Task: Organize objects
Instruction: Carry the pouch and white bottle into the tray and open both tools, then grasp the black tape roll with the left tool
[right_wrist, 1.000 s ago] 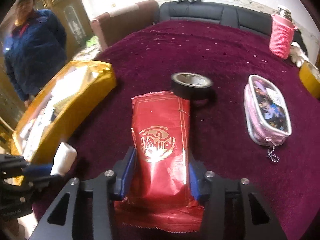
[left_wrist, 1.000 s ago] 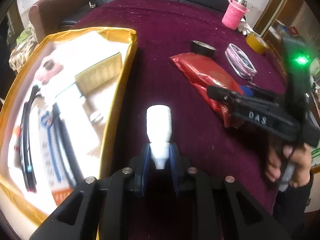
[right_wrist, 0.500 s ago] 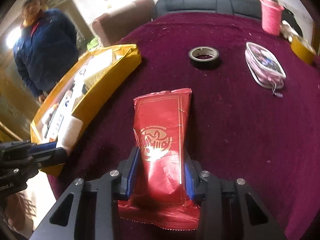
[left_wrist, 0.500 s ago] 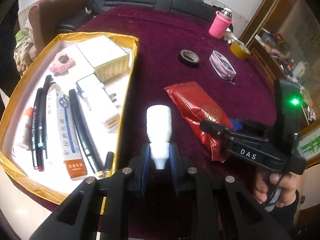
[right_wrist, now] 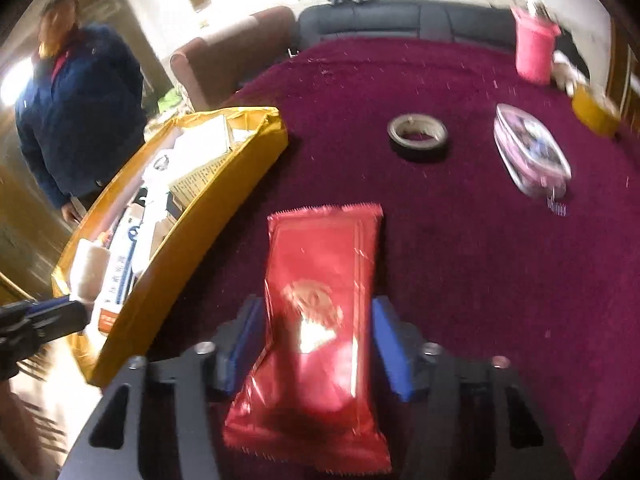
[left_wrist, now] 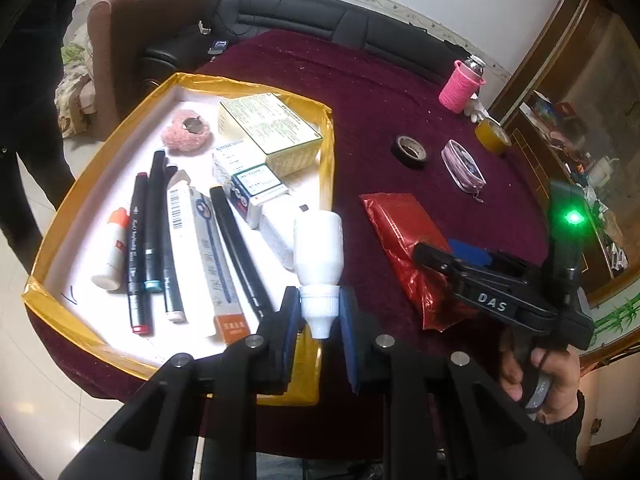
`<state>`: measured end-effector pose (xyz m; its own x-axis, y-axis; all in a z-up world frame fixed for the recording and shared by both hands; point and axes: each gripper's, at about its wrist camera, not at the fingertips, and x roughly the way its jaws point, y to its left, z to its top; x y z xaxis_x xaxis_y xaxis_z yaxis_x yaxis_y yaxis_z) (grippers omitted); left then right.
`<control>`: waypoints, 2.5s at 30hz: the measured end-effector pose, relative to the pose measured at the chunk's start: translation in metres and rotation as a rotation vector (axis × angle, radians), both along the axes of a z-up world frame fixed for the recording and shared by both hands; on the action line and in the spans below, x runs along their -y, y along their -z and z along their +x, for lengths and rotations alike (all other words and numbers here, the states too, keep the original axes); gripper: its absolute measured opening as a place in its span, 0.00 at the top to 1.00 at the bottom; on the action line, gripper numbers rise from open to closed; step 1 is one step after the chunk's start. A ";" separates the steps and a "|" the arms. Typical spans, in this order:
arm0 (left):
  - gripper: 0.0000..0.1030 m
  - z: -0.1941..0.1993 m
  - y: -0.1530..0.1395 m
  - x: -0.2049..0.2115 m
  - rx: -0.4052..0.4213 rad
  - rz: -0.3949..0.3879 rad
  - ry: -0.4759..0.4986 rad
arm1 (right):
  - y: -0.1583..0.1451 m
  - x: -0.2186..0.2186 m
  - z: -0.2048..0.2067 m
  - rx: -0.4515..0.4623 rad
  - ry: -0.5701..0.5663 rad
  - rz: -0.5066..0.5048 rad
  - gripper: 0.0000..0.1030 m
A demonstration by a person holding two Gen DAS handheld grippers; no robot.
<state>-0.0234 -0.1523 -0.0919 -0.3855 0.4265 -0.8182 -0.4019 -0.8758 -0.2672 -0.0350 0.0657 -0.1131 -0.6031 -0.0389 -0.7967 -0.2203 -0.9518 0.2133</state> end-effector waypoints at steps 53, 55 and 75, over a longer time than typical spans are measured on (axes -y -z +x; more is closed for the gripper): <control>0.32 -0.044 -0.023 0.066 -0.158 0.017 -0.116 | -0.069 0.071 -0.025 -0.260 -0.234 -0.192 0.19; 0.30 -0.040 -0.029 0.046 -0.179 0.024 -0.075 | -0.066 0.046 -0.026 -0.244 -0.197 -0.179 0.19; 0.30 -0.062 -0.017 -0.140 -0.114 -0.029 0.238 | -0.004 -0.136 -0.060 -0.121 0.148 -0.164 0.18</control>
<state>-0.0851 -0.0121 -0.0752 -0.3676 0.4932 -0.7884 -0.6239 -0.7595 -0.1842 -0.0950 0.2021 -0.1090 -0.7028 -0.0662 -0.7083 -0.3178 -0.8616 0.3959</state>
